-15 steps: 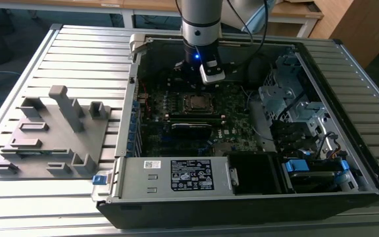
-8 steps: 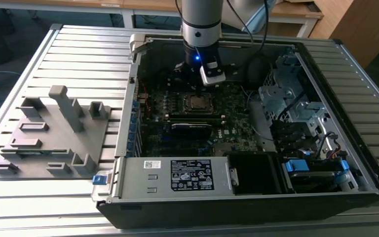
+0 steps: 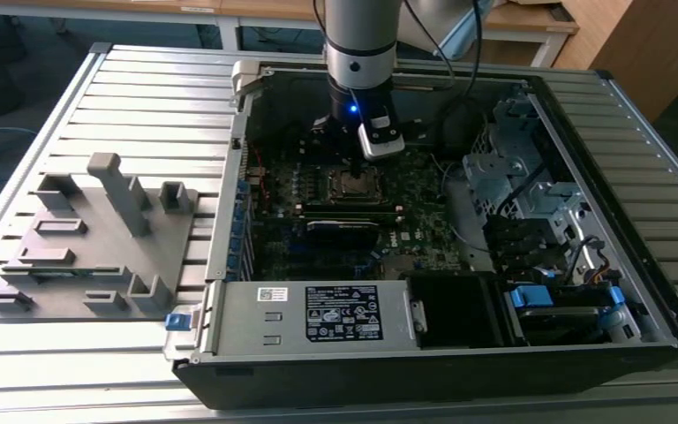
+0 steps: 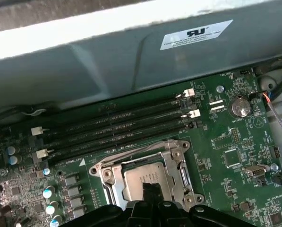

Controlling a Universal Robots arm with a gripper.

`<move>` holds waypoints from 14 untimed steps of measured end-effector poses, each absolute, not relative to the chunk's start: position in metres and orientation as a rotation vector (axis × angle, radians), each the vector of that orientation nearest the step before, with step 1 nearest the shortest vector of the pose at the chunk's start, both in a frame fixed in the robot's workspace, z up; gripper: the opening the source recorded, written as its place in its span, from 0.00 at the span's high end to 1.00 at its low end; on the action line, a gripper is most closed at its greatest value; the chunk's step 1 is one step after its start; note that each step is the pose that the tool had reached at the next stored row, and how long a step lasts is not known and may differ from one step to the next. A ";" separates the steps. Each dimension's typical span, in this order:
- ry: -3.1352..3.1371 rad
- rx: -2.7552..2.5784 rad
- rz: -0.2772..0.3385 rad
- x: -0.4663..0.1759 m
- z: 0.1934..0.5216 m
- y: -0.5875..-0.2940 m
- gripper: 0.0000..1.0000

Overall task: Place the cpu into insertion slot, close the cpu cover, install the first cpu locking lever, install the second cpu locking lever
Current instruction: 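Install the first cpu locking lever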

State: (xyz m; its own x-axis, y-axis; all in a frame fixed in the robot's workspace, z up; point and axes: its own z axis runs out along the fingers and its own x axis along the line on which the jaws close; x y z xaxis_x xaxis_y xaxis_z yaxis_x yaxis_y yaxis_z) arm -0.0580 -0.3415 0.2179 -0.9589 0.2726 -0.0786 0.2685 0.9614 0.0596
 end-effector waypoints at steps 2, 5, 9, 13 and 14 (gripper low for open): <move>3.026 0.418 0.074 -0.058 0.218 -0.342 0.90; 3.035 0.419 0.072 -0.058 0.218 -0.342 0.90; 3.044 0.421 0.070 -0.058 0.218 -0.342 0.90; 3.045 0.413 0.071 -0.056 0.217 -0.342 0.90; 3.047 0.404 0.071 -0.055 0.217 -0.342 0.90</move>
State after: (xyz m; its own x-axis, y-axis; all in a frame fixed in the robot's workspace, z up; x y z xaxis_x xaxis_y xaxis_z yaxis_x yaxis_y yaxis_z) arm -0.0549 -0.3416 0.2172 -0.9633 0.2616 -0.0607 0.2585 0.9645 0.0546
